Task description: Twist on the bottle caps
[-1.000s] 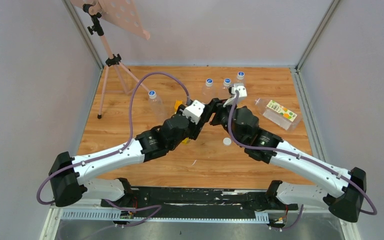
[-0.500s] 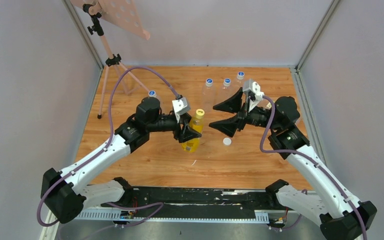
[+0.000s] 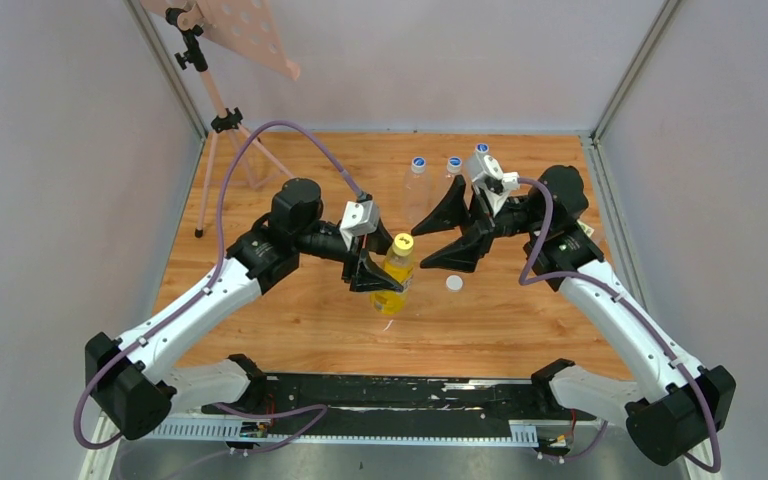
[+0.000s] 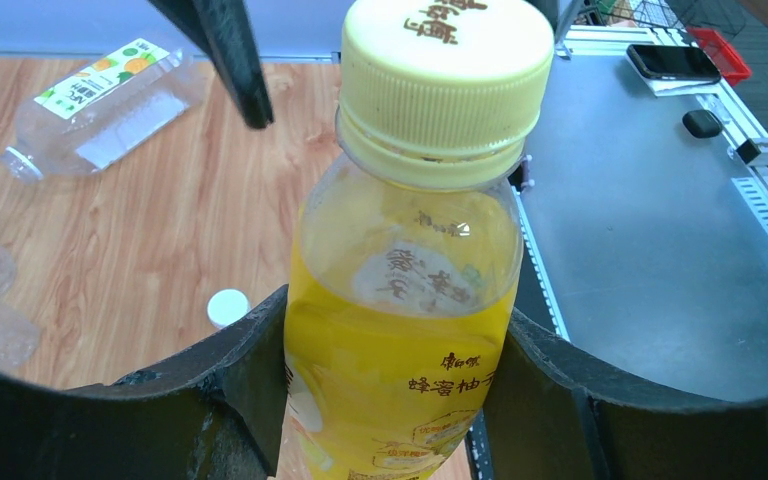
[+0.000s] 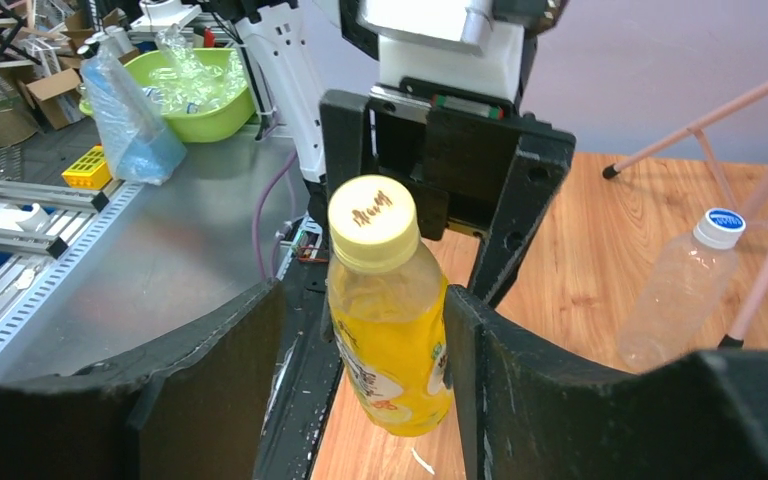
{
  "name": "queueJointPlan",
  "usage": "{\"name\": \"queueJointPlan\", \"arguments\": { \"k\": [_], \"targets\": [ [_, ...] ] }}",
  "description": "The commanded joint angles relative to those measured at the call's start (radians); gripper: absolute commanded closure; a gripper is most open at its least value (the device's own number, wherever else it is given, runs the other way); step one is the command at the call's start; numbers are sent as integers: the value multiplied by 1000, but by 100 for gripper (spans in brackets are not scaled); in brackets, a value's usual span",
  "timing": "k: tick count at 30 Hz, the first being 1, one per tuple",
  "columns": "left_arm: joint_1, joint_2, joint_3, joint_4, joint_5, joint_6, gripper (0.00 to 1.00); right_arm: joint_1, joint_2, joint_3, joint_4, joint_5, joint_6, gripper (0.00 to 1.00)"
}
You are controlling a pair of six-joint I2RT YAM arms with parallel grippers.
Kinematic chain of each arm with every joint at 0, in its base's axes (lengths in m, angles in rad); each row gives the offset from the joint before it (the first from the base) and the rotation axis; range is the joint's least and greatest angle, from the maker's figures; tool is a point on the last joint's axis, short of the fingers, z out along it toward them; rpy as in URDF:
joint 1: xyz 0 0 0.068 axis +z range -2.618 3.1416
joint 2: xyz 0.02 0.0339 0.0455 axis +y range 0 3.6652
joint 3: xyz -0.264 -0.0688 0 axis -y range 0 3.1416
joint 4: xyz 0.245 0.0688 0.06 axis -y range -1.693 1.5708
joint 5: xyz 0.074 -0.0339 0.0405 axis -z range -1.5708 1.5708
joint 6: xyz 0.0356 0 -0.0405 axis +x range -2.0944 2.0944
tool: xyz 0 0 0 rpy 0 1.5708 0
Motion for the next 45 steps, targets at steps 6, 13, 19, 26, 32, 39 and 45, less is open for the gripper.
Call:
{"name": "queueJointPlan", "arguments": {
  "k": [6, 13, 19, 26, 32, 39, 45],
  "targets": [
    [-3, 29, 43, 10, 36, 4, 79, 17, 26, 54, 206, -46, 141, 44],
    [-16, 35, 51, 6, 20, 6, 79, 43, 63, 73, 223, -32, 160, 48],
    [-21, 39, 56, 2, 12, 10, 80, 58, 81, 83, 222, -29, 162, 54],
    [-27, 32, 70, -9, -88, -2, 82, 67, 92, 107, 103, 16, 98, 78],
    [-73, -4, 64, -2, -413, -46, 84, 105, 81, 156, -236, 226, -143, 100],
    [-174, -17, 56, -1, -864, -77, 86, 187, 46, 115, -359, 652, -240, 100],
    [-223, -12, 60, -24, -1197, -132, 87, 282, 30, 63, -367, 1055, -257, 100]
  ]
}}
